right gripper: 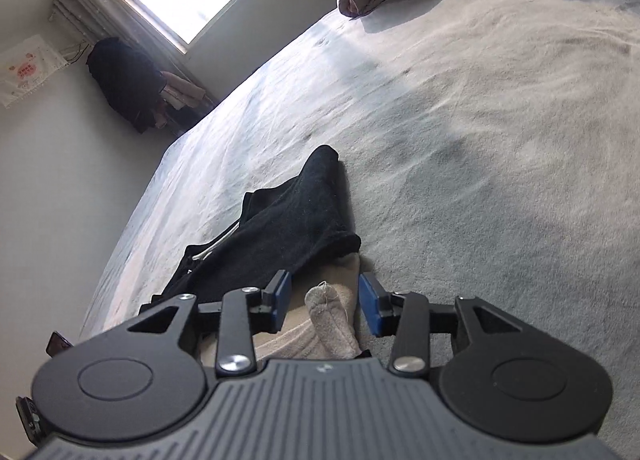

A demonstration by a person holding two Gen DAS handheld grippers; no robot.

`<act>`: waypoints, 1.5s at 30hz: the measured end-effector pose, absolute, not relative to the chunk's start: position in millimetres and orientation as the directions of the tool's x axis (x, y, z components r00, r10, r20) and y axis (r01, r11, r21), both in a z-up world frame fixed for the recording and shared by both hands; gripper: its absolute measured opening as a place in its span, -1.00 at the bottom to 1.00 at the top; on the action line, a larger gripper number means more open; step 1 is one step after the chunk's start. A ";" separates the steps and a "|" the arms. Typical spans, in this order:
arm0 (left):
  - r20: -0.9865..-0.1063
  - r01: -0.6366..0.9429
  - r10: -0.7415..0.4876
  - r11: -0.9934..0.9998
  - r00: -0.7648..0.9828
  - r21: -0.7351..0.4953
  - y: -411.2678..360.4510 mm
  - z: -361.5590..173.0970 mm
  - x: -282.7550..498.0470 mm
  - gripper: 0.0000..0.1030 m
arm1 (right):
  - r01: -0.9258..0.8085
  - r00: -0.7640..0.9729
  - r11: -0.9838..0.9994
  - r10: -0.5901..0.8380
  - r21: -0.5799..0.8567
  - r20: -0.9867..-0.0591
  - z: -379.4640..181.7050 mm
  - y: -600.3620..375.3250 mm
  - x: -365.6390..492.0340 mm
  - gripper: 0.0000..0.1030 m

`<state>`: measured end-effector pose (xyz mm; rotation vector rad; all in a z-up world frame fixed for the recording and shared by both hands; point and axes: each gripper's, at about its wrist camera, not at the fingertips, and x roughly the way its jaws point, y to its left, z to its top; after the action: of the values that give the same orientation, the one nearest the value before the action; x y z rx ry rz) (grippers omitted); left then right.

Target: Fold clothes

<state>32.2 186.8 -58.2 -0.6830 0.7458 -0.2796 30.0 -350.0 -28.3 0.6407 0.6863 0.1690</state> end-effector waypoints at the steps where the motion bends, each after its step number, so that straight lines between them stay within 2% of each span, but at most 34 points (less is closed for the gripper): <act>1: -0.538 0.015 -0.460 0.769 0.706 -0.638 183.1 -57.9 32.7 -0.26 | 0.035 0.765 0.824 0.341 0.565 -0.546 -27.4 -344.1 29.4 -0.16; 4: -0.542 0.084 -0.478 0.798 0.691 -0.597 170.1 -55.5 32.8 -0.26 | -0.038 0.757 0.893 0.318 0.448 -0.570 -24.8 -326.5 27.8 -0.16; 7: -0.547 0.159 -0.479 0.833 0.687 -0.530 156.7 -51.8 31.3 -0.25 | -0.098 0.755 0.912 0.329 0.398 -0.567 -23.2 -314.5 26.4 -0.16; 13: -0.591 0.201 -0.377 0.918 0.713 -0.343 129.9 -51.1 31.1 -0.27 | -0.137 0.754 0.952 0.279 0.272 -0.595 -30.0 -300.7 26.0 -0.16; 14: -0.596 0.197 -0.363 0.924 0.716 -0.327 128.2 -51.5 31.1 -0.30 | -0.135 0.753 0.960 0.260 0.245 -0.604 -32.5 -298.5 26.9 -0.16; 16: -0.597 0.191 -0.337 0.936 0.728 -0.296 124.0 -52.4 29.2 -0.54 | -0.116 0.753 0.973 0.217 0.199 -0.622 -39.2 -295.9 28.7 -0.18; 17: -0.595 0.188 -0.326 0.940 0.735 -0.283 122.1 -52.6 28.2 -0.59 | -0.105 0.752 0.979 0.195 0.177 -0.629 -42.6 -294.8 29.6 -0.25; 19: -0.581 0.185 -0.314 0.945 0.751 -0.271 119.2 -50.6 25.5 -0.72 | -0.097 0.774 0.982 0.175 0.160 -0.609 -41.2 -293.2 28.7 -0.59; 23: -0.542 0.182 -0.291 0.952 0.788 -0.247 117.3 -42.8 16.2 -0.75 | -0.080 0.816 0.988 0.139 0.129 -0.561 -37.6 -290.2 26.5 -0.83; 31: -0.450 0.139 -0.255 0.951 0.856 -0.276 122.6 -30.7 10.4 -0.81 | -0.041 0.887 0.997 0.068 0.070 -0.456 -30.4 -284.1 22.1 -0.86; 37: -0.447 0.079 -0.213 0.951 0.869 -0.299 122.6 -35.4 23.3 -0.82 | -0.007 0.920 0.999 0.025 0.047 -0.391 -34.0 -277.1 29.7 -0.86; 43: -0.375 0.062 -0.181 0.949 0.909 -0.309 122.0 -34.9 22.4 -0.82 | 0.023 0.946 0.999 -0.015 0.022 -0.322 -38.9 -269.3 36.8 -0.86; 45: -0.377 0.059 -0.174 0.953 0.910 -0.297 120.2 -35.1 24.0 -0.82 | 0.017 0.944 1.000 -0.015 0.003 -0.328 -40.5 -268.8 38.0 -0.86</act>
<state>24.0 120.2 -35.1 -0.2852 0.4115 -0.1217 38.0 -268.8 -40.5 0.0058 0.3345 -0.0164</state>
